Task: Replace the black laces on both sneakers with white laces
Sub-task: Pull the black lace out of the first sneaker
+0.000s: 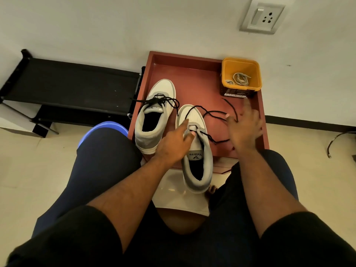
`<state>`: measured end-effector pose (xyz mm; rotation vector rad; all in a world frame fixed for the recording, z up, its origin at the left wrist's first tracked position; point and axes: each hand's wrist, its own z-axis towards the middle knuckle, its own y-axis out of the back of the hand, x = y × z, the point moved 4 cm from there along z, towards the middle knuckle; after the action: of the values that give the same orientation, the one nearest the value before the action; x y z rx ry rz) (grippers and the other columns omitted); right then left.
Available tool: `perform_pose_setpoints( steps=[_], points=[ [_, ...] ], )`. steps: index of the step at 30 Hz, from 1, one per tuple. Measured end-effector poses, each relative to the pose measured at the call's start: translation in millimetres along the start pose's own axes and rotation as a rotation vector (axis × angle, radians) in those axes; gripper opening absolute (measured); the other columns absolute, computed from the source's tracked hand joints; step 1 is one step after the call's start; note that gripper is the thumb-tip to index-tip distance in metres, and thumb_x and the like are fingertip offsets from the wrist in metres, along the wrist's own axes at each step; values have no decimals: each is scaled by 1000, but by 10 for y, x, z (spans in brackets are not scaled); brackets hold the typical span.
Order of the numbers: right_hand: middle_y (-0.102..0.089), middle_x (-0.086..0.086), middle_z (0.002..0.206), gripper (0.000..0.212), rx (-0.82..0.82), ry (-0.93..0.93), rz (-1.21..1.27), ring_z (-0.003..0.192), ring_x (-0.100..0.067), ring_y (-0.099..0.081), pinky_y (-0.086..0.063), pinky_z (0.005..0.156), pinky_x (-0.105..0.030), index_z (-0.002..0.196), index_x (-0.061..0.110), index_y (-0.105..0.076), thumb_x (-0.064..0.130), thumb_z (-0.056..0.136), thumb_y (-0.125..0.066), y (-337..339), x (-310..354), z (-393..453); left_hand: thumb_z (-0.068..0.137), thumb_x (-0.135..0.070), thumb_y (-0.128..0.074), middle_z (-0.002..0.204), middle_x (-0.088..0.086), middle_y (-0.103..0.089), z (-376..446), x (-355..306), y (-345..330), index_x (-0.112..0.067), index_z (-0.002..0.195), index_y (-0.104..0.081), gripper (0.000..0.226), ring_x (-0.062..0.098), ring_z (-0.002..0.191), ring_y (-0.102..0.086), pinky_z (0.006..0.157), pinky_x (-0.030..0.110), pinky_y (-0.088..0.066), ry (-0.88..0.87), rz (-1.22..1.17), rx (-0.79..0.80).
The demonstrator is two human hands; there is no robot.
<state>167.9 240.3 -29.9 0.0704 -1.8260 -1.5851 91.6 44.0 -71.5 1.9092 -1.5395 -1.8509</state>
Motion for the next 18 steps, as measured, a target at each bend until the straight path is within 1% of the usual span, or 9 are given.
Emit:
perform_pose_setpoints(
  steps=[2,4,6,7,8,10,12,14,18],
  points=[
    [-53,-6,121,49,127,229,-26,115,-27,-49,-40,97,-43,135,27,-51,41,89,-61,-75,186,-168,95,-53,-41,125,6,-64,59,68,2,-23,139,-48,54,23,117,-58,100,39,-47,68,-246,-76],
    [-58,1,101,46,346,339,103,95,-17,-57,-48,89,-35,125,22,-62,44,85,-65,-205,316,-351,97,-40,-48,99,1,-70,102,103,29,-13,117,-65,37,19,95,-65,79,23,-51,83,-318,-139],
    [-59,5,105,52,519,353,78,95,-13,-56,-46,85,-28,128,20,-59,41,82,-69,-316,354,-498,96,-27,-54,75,-1,-64,134,119,49,-6,100,-68,25,15,67,-60,53,15,-44,110,-317,-172],
    [-60,2,113,52,529,370,25,100,-15,-56,-43,85,-26,130,20,-57,37,82,-70,-345,356,-527,95,-26,-57,71,0,-62,164,135,50,-4,96,-68,24,15,62,-58,49,18,-44,123,-312,-184],
    [-61,0,118,49,513,380,0,105,-17,-56,-42,85,-26,130,20,-57,30,83,-69,-345,359,-532,94,-28,-59,70,2,-62,197,150,51,-4,93,-67,26,18,61,-58,51,23,-48,137,-305,-199],
    [-63,-2,112,42,474,364,26,103,-18,-58,-42,79,-24,125,18,-60,18,84,-64,-292,371,-523,90,-35,-63,67,4,-63,269,173,60,-5,83,-67,30,25,63,-62,58,32,-53,178,-290,-231],
    [-65,-2,106,36,460,358,32,96,-16,-59,-40,75,-23,121,16,-63,15,85,-61,-260,375,-514,86,-38,-67,61,3,-61,347,157,73,-7,72,-63,34,25,61,-61,58,32,-51,211,-263,-247],
    [-65,-3,108,31,453,375,3,94,-15,-58,-40,74,-23,118,15,-65,14,87,-59,-254,386,-514,84,-33,-69,62,1,-58,424,106,82,-9,68,-60,30,22,64,-58,59,29,-45,200,-199,-256],
    [-64,-6,111,27,437,403,-44,102,-22,-59,-43,78,-28,113,14,-67,15,88,-55,-277,393,-496,84,-14,-61,78,6,-66,499,-78,94,-12,71,-61,13,24,78,-62,72,33,-51,111,-97,-242]
  ],
)
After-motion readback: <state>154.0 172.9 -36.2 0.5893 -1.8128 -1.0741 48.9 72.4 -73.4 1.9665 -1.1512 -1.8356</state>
